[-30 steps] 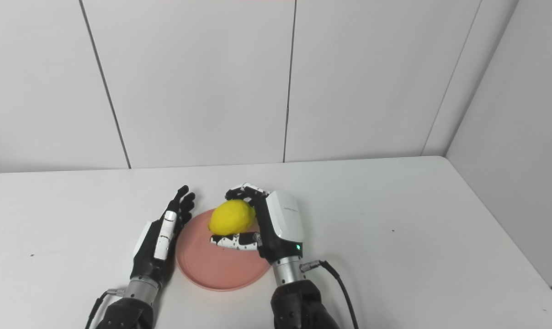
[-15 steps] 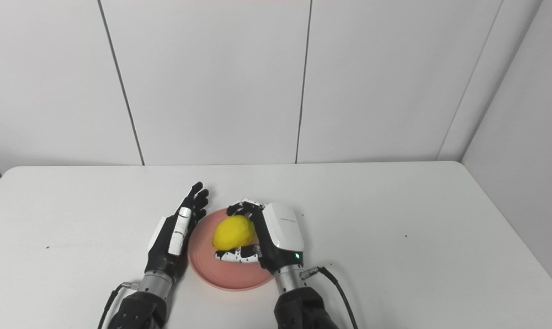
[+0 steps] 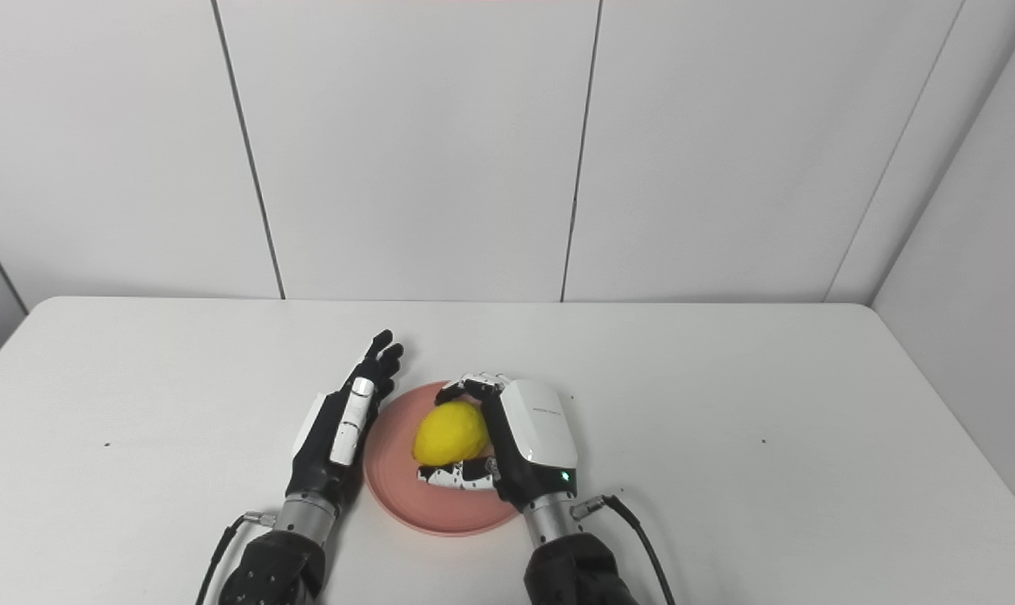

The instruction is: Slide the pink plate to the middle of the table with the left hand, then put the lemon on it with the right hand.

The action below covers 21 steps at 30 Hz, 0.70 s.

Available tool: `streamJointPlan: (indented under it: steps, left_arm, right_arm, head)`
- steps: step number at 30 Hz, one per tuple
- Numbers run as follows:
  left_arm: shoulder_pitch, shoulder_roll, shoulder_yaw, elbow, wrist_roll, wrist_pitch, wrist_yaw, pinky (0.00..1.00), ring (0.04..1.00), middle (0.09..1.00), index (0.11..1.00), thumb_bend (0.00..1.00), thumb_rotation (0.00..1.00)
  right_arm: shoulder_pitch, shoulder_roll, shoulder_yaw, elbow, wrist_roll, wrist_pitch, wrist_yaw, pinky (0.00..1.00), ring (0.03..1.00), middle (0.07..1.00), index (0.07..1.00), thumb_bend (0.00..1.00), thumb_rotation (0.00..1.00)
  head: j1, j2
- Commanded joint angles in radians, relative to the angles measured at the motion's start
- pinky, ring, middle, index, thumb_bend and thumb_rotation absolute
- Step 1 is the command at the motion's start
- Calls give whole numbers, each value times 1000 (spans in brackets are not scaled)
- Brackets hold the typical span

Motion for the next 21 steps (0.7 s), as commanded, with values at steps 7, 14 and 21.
streamJointPlan:
  steps: [7,14,21]
  left_arm:
    - [-22,-11,-2,-8,-18,-20,-13,996,988,970,941,662,1000]
    - [-19,-5,-1,-16,-25,-4,-19,999,988,961,957,670,1000]
    - [-14,-4,0,-25,-14,5,-7,1000,977,952,952,668,1000]
  right_arm:
    - [-15,-3,1,-50,19,-118,-36,916,929,938,879,683,503]
    - [-4,-5,-23,-74,64,-185,-31,999,986,981,961,717,750]
    - [2,15,-99,-57,188,-261,-35,966,968,975,980,707,892]
  head:
    - [-7,-3]
    - [-16,-5]
    - [-21,-6]
